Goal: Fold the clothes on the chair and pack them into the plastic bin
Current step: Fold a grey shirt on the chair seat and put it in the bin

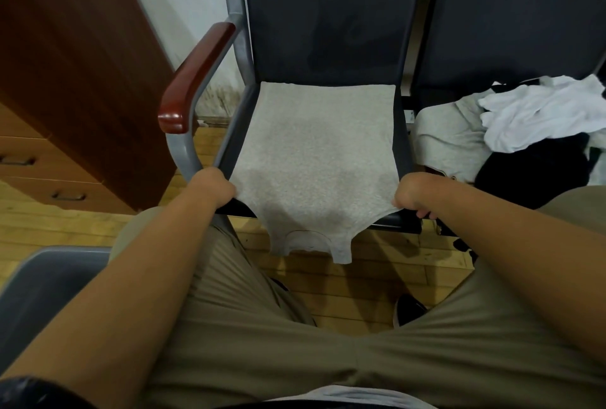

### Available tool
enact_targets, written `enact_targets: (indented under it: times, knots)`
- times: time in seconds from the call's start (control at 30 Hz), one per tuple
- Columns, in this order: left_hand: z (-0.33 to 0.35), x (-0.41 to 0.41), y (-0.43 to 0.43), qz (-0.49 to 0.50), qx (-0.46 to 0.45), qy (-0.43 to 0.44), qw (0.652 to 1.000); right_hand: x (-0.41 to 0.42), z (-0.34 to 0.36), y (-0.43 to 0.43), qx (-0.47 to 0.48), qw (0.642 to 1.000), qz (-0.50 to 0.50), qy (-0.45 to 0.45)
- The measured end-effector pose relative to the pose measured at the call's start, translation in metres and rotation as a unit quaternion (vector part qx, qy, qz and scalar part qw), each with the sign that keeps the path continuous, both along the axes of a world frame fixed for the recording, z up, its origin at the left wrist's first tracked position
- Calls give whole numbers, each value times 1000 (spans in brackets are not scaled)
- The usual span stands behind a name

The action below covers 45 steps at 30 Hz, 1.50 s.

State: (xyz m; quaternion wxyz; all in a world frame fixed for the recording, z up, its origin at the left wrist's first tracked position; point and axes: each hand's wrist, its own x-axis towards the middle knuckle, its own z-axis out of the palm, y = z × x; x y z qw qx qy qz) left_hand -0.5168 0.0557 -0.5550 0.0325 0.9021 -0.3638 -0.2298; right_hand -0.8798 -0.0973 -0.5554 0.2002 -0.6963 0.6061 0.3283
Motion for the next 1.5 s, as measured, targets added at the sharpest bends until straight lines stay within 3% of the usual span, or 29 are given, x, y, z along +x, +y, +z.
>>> enact_targets:
  times: [0.07,0.13,0.2,0.27,0.37,0.57,0.77,0.9,1.03,1.27,1.4,1.5]
  knots:
    - [4,-4,2,8,-23,1,1000,3,5,4,-77,996,29,-39]
    - [4,-19,8,57,-71,110,990,5,9,12,-138,982,27,-123]
    - [0,-40,21,113,-64,266,955,9,7,19,-100,960,-53,-255]
    - [-10,-56,31,120,-22,357,926,13,5,36,23,934,-153,-323]
    - [-31,-56,37,100,31,374,921,11,-10,58,177,914,-196,-308]
    - [-59,-49,39,148,56,433,887,5,-49,80,256,926,-141,-237]
    - [-64,-51,29,107,122,420,893,0,-68,80,224,938,-75,-253]
    - [-66,-60,28,44,141,373,916,-3,-78,76,189,948,-18,-254]
    - [-67,-63,23,21,177,336,925,0,-80,77,195,937,-49,-287]
    - [-59,-63,24,20,135,342,930,9,-78,82,145,923,-121,-334]
    - [-42,-71,25,-120,145,146,971,11,-68,83,130,915,-170,-342]
    - [-28,-68,25,-128,94,104,982,14,-48,90,126,913,-161,-352]
